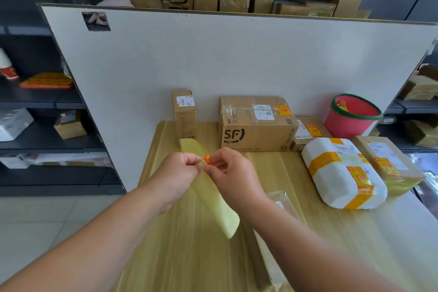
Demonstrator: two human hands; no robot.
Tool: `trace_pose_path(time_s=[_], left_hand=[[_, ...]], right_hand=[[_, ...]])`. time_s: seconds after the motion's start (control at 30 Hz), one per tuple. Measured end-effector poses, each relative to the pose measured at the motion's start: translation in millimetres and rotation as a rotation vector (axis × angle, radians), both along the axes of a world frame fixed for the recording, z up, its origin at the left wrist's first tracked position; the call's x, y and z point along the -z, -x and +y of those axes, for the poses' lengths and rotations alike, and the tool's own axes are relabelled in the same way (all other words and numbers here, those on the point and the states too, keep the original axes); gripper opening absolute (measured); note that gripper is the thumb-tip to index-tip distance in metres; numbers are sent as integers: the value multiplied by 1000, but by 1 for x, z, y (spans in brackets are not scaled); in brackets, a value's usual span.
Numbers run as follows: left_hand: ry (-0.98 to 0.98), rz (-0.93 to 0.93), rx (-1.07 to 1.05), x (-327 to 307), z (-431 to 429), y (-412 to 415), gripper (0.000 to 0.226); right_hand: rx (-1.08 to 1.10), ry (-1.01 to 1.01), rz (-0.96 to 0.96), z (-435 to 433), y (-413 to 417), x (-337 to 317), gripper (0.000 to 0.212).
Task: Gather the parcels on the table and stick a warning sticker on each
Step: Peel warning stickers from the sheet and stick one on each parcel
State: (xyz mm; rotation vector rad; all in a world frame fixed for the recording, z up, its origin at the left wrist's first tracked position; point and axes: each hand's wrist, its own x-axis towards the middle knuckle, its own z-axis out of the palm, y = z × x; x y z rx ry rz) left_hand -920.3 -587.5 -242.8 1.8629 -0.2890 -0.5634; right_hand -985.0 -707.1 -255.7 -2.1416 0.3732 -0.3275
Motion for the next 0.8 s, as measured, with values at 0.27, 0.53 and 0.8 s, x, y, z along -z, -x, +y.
trace_pose_path(time_s=[0.27, 0.53, 0.8], left_hand=[[35, -111, -15, -1, -2, 8, 10], [-7, -146, 0, 0, 2, 12, 19], [-8, -102, 10, 5, 5, 12, 18]], right_hand=[[-4, -27, -12, 1, 5, 0, 6], [1, -148, 25, -2, 5, 3, 13], [99, -281, 51, 1, 5, 7, 17]])
